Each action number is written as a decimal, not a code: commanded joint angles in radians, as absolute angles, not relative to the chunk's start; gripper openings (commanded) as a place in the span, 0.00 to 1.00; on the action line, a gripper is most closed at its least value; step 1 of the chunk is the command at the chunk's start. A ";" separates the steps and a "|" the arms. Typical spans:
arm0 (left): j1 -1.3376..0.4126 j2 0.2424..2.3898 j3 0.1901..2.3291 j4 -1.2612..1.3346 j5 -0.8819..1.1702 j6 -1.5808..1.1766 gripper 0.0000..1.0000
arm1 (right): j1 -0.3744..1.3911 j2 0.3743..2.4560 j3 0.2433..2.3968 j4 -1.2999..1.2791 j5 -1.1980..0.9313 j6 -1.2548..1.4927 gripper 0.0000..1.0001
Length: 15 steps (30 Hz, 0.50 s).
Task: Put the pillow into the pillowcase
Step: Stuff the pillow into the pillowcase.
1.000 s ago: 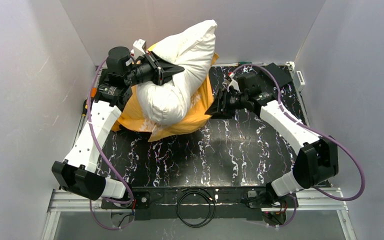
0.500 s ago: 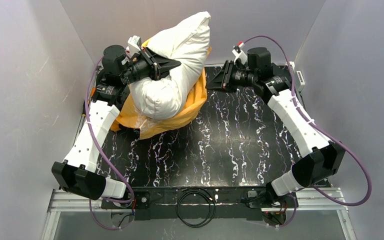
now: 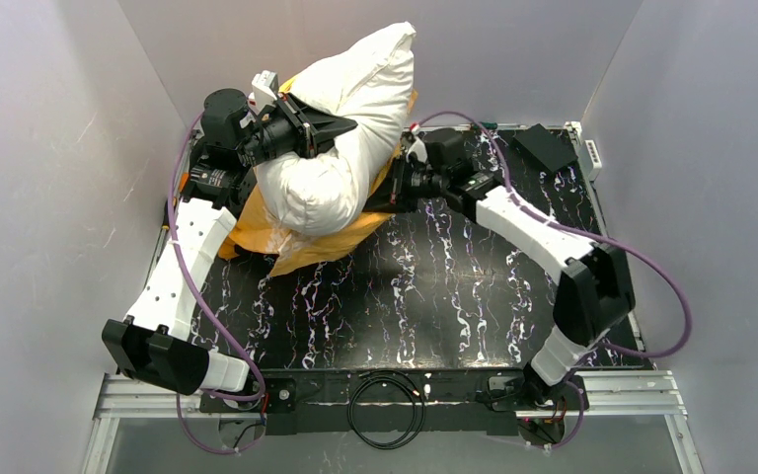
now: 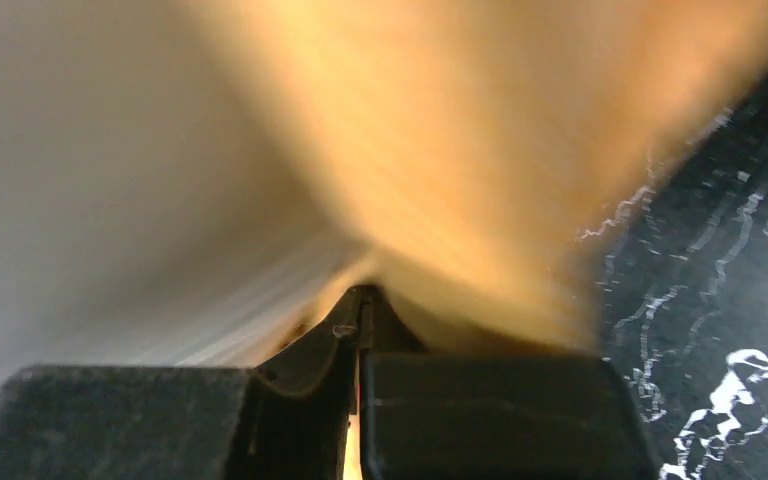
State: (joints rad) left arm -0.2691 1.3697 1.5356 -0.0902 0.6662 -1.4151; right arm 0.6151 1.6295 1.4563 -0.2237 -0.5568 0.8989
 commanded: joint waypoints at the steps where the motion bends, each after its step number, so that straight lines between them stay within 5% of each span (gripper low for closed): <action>1: -0.253 1.321 1.605 0.022 0.643 -1.470 0.00 | 0.607 1.703 1.381 -0.114 -0.470 0.917 0.12; 9: -0.252 1.319 1.597 0.048 0.646 -1.489 0.00 | 0.604 1.751 1.386 -0.130 -0.361 0.838 0.30; 15: -0.252 1.309 1.570 0.057 0.641 -1.494 0.00 | 0.602 1.699 1.385 -0.085 -0.394 0.859 0.57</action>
